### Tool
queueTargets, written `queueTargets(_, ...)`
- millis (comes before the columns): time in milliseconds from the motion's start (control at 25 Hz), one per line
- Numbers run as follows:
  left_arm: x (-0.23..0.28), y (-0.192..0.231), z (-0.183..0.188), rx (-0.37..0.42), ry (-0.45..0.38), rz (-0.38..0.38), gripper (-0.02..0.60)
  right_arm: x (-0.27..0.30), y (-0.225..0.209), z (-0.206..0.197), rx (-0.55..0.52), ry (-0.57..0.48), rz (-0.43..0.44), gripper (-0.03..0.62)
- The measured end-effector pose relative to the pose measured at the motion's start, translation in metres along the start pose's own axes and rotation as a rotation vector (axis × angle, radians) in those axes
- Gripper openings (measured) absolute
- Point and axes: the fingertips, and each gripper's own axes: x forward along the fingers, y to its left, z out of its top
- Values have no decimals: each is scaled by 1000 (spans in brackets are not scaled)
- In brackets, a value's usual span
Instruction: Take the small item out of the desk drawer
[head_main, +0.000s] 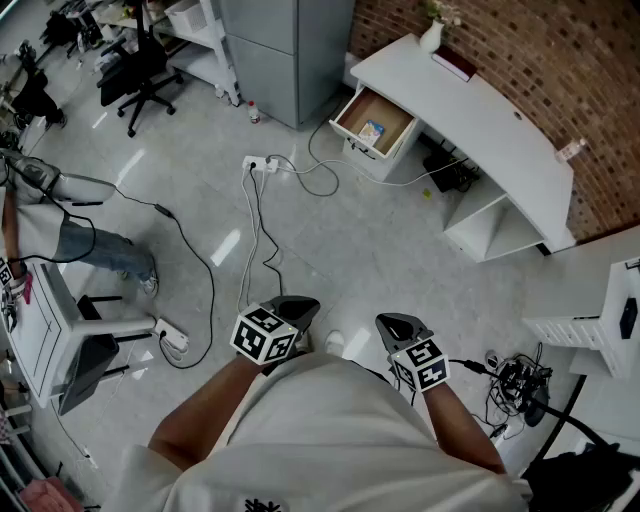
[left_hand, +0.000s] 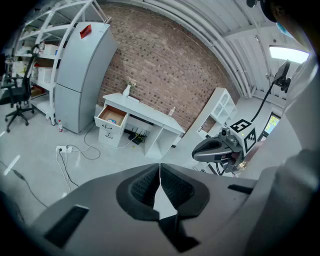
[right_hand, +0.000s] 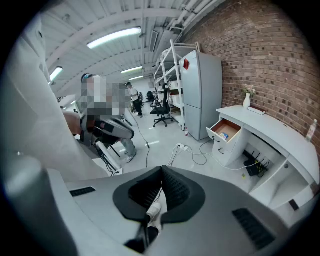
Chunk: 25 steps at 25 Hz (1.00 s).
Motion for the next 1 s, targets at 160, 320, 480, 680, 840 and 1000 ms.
queueTargets(160, 21, -20, 4, 27, 15, 19, 26, -16, -23, -19, 25, -10, -4, 29)
queueTargets(320, 35, -28, 8, 36, 17, 55, 26, -21, -43, -40, 44, -13, 7, 29)
queueTargets(480, 45, -28, 15, 32, 15, 86, 26, -16, -57, -52, 72, -19, 24, 29)
queueTargets(680, 54, -16, 32, 34, 16, 77, 26, 3, -69, -39, 98, -13, 55, 31)
queueTargets(840, 75, 19, 58, 62, 20, 41, 26, 32, -100, -11, 116, -28, 12, 32)
queueTargets(1000, 93, 71, 107, 91, 9, 12, 27, 65, -129, 33, 154, -36, -30, 35)
